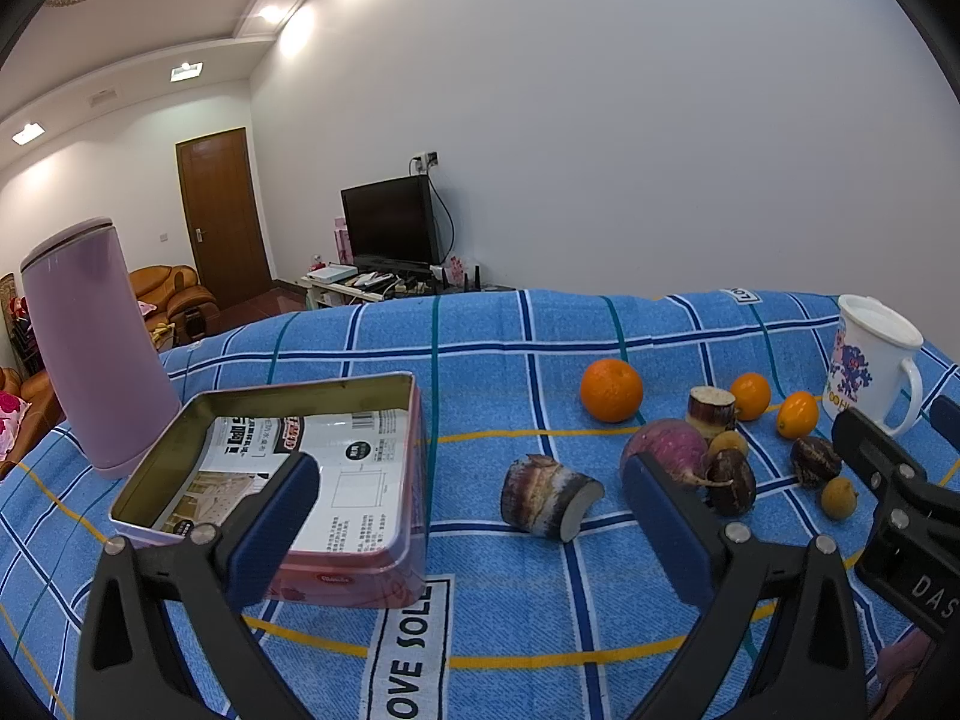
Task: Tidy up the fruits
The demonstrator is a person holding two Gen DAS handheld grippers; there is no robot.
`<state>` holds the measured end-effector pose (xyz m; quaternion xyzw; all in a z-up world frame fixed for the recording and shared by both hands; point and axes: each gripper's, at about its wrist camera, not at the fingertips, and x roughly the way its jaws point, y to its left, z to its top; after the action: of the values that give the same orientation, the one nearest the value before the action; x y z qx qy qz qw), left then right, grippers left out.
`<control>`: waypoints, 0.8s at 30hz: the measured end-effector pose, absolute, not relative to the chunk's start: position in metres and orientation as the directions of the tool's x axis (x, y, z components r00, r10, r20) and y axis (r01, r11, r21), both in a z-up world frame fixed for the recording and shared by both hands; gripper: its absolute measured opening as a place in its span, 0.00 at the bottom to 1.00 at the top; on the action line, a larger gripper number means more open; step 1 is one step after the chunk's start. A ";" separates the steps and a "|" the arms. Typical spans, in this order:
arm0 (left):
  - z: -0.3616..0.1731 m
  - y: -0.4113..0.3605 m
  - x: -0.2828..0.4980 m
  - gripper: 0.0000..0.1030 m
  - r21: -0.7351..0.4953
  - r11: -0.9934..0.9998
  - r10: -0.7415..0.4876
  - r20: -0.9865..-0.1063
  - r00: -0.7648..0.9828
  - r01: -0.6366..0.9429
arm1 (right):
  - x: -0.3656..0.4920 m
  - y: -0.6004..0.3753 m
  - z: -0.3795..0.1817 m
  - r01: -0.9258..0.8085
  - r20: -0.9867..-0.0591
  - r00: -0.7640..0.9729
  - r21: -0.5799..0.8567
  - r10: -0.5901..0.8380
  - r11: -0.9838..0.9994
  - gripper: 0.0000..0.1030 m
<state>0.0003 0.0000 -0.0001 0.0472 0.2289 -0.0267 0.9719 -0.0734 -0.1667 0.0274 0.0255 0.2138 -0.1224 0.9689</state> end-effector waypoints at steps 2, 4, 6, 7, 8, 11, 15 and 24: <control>0.000 0.000 0.000 1.00 0.080 0.994 -0.030 -0.447 0.894 0.073 | -0.073 -0.167 0.027 0.248 -0.420 0.879 -0.003 -0.226 0.969 0.99; 0.000 0.000 0.000 1.00 0.079 0.994 -0.030 -0.448 0.894 0.074 | -0.074 -0.166 0.027 0.248 -0.420 0.879 -0.003 -0.226 0.969 0.99; 0.000 0.000 0.000 1.00 0.079 0.994 -0.031 -0.448 0.894 0.074 | -0.074 -0.165 0.028 0.248 -0.419 0.879 -0.002 -0.226 0.969 0.99; 0.000 0.000 0.000 1.00 0.079 0.994 -0.032 -0.448 0.893 0.075 | -0.074 -0.165 0.027 0.248 -0.421 0.879 0.000 -0.224 0.969 0.99; -0.001 0.000 0.001 1.00 0.078 0.994 -0.034 -0.451 0.892 0.077 | -0.074 -0.164 0.027 0.246 -0.423 0.879 0.004 -0.221 0.969 0.99; -0.002 0.000 0.001 1.00 0.076 0.994 -0.036 -0.456 0.889 0.080 | -0.074 -0.168 0.028 0.247 -0.434 0.875 0.017 -0.215 0.969 0.99; -0.003 -0.001 0.000 1.00 0.077 0.993 -0.041 -0.457 0.889 0.085 | -0.073 -0.175 0.023 0.245 -0.453 0.869 0.042 -0.200 0.969 0.99; -0.002 0.000 0.002 1.00 0.062 0.992 -0.065 -0.471 0.880 0.106 | -0.077 -0.204 0.025 0.312 -0.494 0.835 0.064 -0.242 0.948 0.82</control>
<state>0.0017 0.0004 -0.0022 0.0428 0.2411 -0.0440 0.9686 -0.0771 -0.2037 0.0248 0.0713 0.2475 -0.1449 0.9553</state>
